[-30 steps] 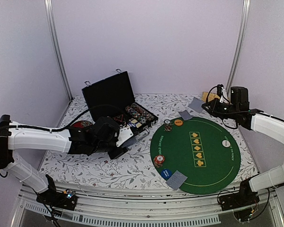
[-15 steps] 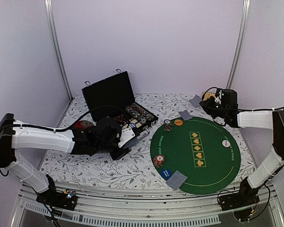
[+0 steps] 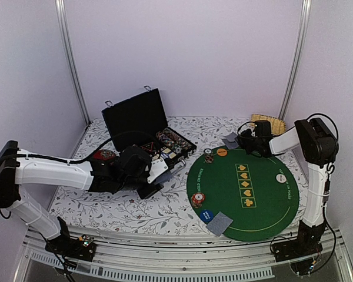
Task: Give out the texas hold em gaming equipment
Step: Distribute the poker card in the big blind area, then pick up the poker card from the face-down deck piles.
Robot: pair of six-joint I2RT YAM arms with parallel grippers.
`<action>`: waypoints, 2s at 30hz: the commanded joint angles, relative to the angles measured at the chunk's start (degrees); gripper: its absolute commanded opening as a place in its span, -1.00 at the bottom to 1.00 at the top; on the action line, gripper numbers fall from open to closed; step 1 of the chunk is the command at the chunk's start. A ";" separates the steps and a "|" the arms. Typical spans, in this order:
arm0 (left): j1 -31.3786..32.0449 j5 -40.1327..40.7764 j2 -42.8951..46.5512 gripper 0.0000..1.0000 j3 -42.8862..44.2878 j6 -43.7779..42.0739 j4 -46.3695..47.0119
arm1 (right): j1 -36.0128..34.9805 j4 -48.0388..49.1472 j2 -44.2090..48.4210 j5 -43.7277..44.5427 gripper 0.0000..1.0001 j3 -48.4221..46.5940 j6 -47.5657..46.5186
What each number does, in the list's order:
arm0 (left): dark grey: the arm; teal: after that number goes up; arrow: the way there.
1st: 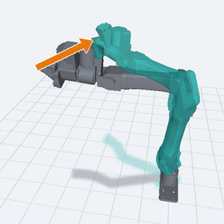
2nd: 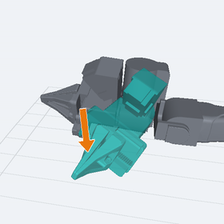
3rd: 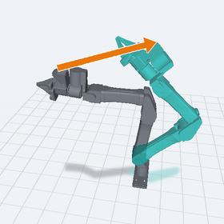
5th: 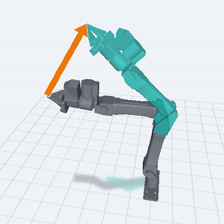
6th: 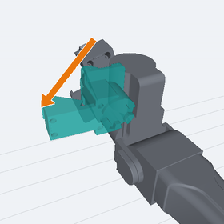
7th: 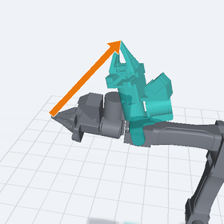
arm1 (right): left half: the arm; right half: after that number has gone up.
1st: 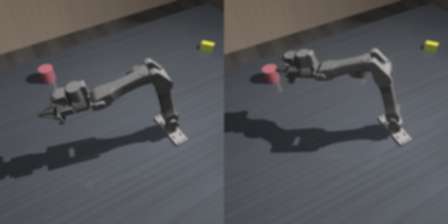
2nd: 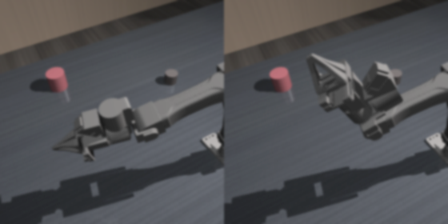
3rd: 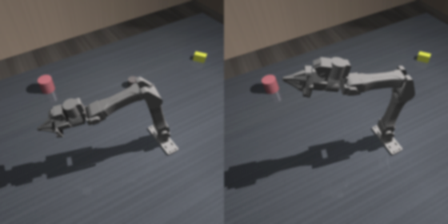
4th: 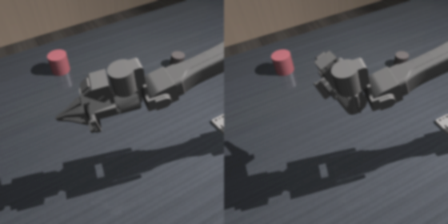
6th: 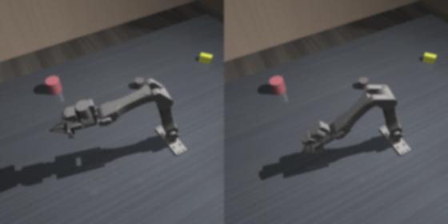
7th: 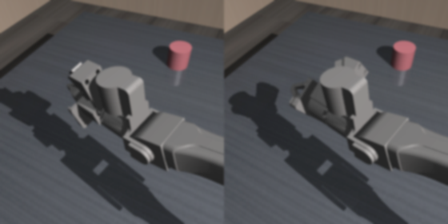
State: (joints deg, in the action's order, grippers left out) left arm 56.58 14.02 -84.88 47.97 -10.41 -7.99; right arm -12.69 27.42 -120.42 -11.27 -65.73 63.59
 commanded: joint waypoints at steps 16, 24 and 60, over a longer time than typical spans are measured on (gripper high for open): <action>-0.33 0.94 -0.88 0.14 1.29 0.08 0.23 | 0.08 5.07 0.10 -3.03 0.02 3.50 5.35; -0.35 1.09 -0.69 0.14 1.82 -0.21 -0.48 | 0.12 5.18 12.46 2.08 0.33 12.68 0.81; -0.35 -0.26 0.95 0.14 3.00 0.19 -1.81 | -30.03 -10.46 0.46 -46.75 0.58 -11.26 -40.03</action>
State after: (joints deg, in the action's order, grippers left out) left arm 56.55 14.00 -84.97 48.93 -10.81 -9.45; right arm -42.09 15.62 -117.27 -58.87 -74.83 22.68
